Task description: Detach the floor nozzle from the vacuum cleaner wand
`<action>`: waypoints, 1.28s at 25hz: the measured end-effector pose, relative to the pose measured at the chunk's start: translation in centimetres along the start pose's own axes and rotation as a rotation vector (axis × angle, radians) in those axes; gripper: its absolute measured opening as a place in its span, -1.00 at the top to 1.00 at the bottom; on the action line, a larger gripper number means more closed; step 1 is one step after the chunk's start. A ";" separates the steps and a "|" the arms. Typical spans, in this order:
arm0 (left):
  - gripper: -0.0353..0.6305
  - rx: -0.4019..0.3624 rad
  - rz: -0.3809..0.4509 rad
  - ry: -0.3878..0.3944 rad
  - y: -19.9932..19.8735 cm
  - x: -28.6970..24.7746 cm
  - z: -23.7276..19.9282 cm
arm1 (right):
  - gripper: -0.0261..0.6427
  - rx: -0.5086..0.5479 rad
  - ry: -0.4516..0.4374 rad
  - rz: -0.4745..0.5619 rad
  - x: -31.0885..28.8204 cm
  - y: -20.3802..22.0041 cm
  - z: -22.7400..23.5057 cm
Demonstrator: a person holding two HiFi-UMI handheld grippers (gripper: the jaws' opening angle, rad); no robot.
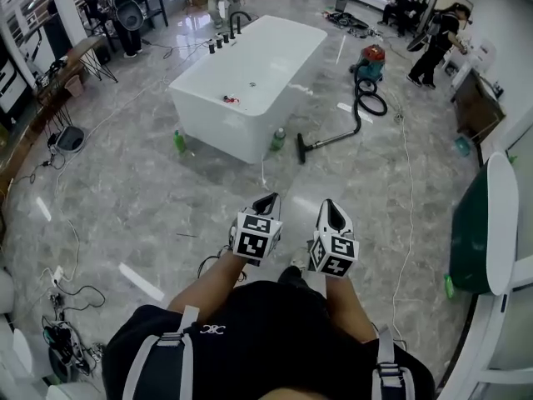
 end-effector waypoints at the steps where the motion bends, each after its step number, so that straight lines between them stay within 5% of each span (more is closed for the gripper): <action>1: 0.88 0.000 -0.005 0.001 -0.3 -0.9 -0.2 | 0.91 -0.005 -0.001 0.001 -0.9 -0.1 0.5; 21: 0.88 -0.001 -0.012 -0.009 -11.8 -26.3 -0.6 | 0.91 -0.039 -0.018 0.022 -22.6 -7.2 16.7; 32: 0.88 0.020 -0.078 0.054 -13.4 -35.4 1.3 | 0.91 -0.056 -0.011 -0.058 -28.9 -7.0 23.4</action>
Point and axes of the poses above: the fingertips, and each gripper's own axes: x backward along the fingers, z to its right, y out of its underside, the point moved 7 cm from there along x, backward along the fingers, and after that the axes turned 8 degrees about y, right-handed, at the moved point
